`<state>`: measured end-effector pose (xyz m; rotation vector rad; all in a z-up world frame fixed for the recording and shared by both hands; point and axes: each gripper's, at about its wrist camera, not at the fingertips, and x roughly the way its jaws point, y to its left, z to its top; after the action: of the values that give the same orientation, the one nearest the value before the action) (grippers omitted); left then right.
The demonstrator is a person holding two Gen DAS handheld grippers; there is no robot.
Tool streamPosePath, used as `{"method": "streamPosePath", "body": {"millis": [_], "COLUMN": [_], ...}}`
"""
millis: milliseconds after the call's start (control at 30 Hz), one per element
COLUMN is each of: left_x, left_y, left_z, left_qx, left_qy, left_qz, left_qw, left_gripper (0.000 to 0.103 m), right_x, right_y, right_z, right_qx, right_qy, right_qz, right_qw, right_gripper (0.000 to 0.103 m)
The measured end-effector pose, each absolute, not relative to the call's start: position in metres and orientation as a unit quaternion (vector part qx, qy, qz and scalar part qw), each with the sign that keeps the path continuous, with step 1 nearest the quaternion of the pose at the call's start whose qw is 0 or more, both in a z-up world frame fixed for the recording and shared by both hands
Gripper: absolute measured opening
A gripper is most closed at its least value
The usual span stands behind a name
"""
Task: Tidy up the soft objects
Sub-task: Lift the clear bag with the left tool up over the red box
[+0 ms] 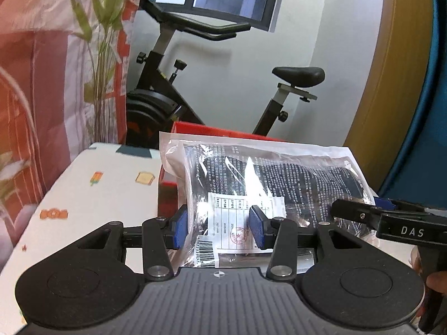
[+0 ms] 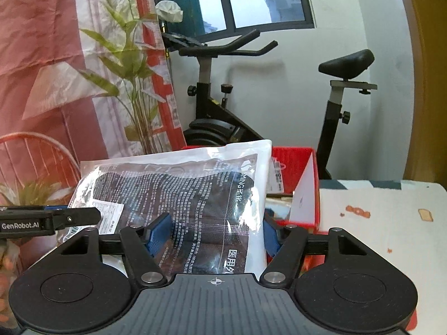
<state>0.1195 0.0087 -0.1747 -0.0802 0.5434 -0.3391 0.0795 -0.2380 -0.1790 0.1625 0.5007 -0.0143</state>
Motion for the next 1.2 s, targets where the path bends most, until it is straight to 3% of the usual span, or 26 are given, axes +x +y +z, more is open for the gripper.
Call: {"method": "streamPosePath", "body": {"millis": [700, 1200], "left_x": [0.213, 0.280], "left_y": [-0.013, -0.025], "left_z": [-0.152, -0.177], "left_qx": [-0.027, -0.018], "left_qy": [0.270, 0.303], "left_qz": [-0.188, -0.205], "left_qw": [0.944, 0.931], "left_gripper": [0.049, 0.049], "right_x": [0.171, 0.240], "right_y": [-0.280, -0.318], "right_z": [-0.148, -0.186], "right_qx": [0.056, 0.091], "right_qy": [0.264, 0.324], "right_qz": [0.000, -0.005], "right_qw": [0.963, 0.942], "right_gripper": [0.063, 0.062]}}
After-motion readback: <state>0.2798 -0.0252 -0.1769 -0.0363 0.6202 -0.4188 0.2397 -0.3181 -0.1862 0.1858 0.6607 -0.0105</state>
